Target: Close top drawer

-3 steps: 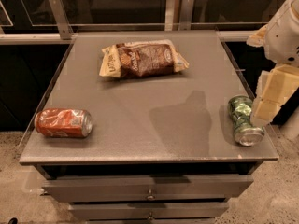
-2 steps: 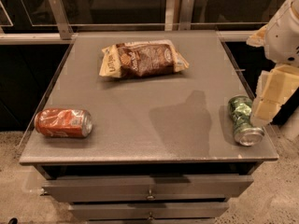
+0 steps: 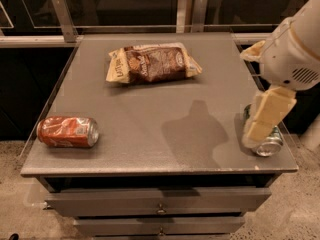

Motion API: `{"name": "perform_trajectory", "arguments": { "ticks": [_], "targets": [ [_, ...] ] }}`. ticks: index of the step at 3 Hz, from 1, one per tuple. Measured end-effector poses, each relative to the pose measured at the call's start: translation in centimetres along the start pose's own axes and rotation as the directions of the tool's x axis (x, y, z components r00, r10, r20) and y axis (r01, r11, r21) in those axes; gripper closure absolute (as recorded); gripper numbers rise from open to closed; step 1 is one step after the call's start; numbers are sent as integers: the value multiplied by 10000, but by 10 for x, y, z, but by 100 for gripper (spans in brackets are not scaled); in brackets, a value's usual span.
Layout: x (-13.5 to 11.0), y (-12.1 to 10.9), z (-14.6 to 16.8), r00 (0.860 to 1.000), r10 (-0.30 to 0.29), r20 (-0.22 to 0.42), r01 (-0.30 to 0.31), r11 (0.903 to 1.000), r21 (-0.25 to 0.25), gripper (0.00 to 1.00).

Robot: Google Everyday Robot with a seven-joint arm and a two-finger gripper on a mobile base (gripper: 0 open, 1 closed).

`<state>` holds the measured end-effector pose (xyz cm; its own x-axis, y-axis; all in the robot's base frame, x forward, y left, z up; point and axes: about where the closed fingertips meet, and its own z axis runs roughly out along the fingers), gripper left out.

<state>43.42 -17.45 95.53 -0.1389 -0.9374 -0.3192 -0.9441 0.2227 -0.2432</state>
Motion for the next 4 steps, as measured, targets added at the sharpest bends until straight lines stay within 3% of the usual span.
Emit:
{"name": "perform_trajectory", "arguments": {
  "ticks": [1,2,4],
  "targets": [
    [-60,21,38,9848,-559,1646,638,9970,-429,0],
    [-121,41,72,9514,-897,2947,1214,9884,-910,0],
    [-225,76,141,8870,-954,4517,1967,9633,-1828,0]
  ]
}}
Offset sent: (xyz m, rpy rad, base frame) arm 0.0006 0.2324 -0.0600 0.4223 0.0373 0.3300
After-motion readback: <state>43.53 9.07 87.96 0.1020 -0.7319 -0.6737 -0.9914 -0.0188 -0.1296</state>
